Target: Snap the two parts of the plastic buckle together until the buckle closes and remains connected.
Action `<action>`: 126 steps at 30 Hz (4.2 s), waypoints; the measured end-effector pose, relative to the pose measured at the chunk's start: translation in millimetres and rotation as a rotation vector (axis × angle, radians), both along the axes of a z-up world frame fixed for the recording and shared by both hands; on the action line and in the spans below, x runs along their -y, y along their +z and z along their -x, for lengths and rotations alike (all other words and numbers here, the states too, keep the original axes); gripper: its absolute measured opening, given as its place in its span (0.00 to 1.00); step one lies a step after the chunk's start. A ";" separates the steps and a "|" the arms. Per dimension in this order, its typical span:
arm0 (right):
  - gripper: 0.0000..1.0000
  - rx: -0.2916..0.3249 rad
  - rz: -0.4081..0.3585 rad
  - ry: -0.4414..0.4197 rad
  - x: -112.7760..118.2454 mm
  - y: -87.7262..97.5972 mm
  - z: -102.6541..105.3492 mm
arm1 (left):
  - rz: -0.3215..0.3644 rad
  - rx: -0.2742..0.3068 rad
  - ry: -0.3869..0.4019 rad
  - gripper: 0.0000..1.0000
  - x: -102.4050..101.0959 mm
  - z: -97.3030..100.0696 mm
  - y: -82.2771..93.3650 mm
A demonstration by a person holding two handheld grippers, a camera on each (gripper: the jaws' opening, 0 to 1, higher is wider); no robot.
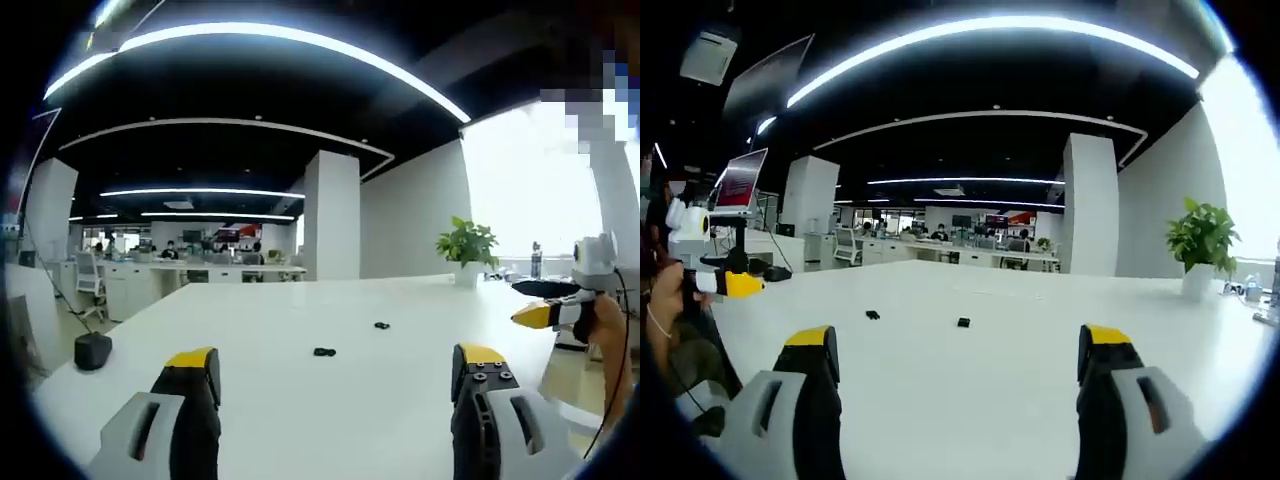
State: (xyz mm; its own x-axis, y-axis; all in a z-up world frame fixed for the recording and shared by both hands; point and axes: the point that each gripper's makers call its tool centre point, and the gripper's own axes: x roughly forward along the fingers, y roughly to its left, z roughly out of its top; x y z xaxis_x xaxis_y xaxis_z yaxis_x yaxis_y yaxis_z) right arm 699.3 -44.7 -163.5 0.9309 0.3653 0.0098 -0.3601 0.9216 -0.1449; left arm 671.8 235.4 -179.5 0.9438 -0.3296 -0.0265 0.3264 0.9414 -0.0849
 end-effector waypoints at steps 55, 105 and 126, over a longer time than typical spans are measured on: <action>0.88 0.009 -0.026 0.101 -36.4 12.1 -47.7 | 0.025 -0.036 0.006 0.93 -11.6 -0.6 -12.5; 0.72 -0.122 -0.048 0.079 -51.7 -18.2 -123.6 | 0.028 -0.049 0.019 0.92 -19.1 0.4 -20.2; 0.70 -0.188 -0.032 0.081 -53.5 -27.9 -143.4 | 0.025 -0.054 0.016 0.92 -18.1 -0.1 -22.3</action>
